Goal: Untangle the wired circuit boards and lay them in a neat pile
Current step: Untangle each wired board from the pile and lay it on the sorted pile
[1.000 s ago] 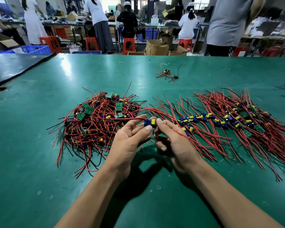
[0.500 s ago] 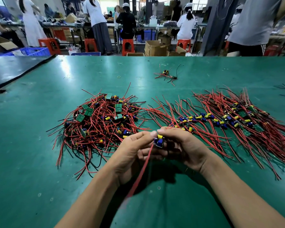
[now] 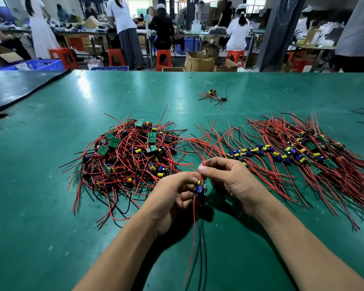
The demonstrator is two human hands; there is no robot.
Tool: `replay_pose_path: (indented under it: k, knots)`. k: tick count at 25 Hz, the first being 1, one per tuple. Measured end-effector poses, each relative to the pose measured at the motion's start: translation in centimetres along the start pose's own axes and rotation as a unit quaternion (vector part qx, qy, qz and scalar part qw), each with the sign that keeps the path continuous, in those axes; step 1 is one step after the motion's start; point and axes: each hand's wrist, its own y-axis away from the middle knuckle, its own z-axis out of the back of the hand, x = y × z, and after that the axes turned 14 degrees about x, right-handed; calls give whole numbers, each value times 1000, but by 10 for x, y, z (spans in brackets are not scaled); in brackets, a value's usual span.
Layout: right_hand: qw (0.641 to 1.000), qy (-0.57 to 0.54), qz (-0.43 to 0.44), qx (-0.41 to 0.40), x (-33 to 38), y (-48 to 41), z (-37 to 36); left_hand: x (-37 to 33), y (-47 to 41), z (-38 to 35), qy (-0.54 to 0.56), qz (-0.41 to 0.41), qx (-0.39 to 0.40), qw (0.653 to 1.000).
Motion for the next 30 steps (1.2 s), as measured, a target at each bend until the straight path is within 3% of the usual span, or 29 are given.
replay_pose_path:
  k: [9, 11, 15, 21, 27, 30]
  knots:
    - [994, -41, -44, 96, -2, 1, -1, 1, 4, -4, -20, -19, 0, 1000]
    - [998, -6, -35, 61, -3, 0, 2, 3, 4, -5, -51, -23, -8, 998]
    - [994, 59, 6, -91, -5, -6, 11, 8, 5, -12, -119, -20, 16, 993]
    - [974, -130, 44, -182, 4, -10, 18, 7, 7, -12, -142, -14, 50, 988]
    - [929, -342, 9, -138, 15, -7, 19, 8, 6, -10, -139, -6, 79, 987]
    - [936, -330, 14, -123, 15, -6, 18, 9, 5, -9, -139, -3, 73, 988]
